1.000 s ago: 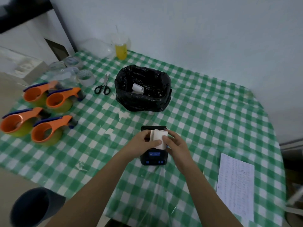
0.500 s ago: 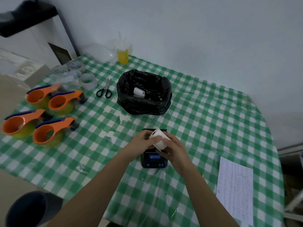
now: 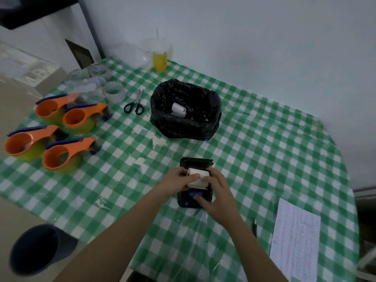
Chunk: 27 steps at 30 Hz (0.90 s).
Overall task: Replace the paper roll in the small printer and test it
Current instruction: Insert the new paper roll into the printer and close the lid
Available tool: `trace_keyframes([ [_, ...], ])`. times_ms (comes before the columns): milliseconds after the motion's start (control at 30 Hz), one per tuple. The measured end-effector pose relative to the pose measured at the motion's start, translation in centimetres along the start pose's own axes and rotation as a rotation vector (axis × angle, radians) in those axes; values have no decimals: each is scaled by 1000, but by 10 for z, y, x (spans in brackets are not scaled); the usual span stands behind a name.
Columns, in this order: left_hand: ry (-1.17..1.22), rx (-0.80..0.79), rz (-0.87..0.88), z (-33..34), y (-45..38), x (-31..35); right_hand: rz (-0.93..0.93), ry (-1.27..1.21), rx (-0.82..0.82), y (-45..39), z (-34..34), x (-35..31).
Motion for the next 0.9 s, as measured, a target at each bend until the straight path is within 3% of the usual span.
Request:
trace_keyframes([
  [433,-238,155,51,3,-25,-9,-47,152,71,-26,24,33],
  [633,-636,269,59,8,-28,-14,-10,132,-9,-39,39,49],
  [733,-833,380,145,9,-26,-10,-91,220,3,-43,38,46],
  [900,-801,421,113,-10,-25,-20,-113,367,0,-47,41,40],
])
Point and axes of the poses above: each hand's wrist, its own y-axis away from the middle knuckle, its own z-axis out of the palm, x = y × z, the point moved 8 cm from there along -y, towards the middle knuckle, and after that the axes turned 3 degrees about z, right-handed, at the moved point
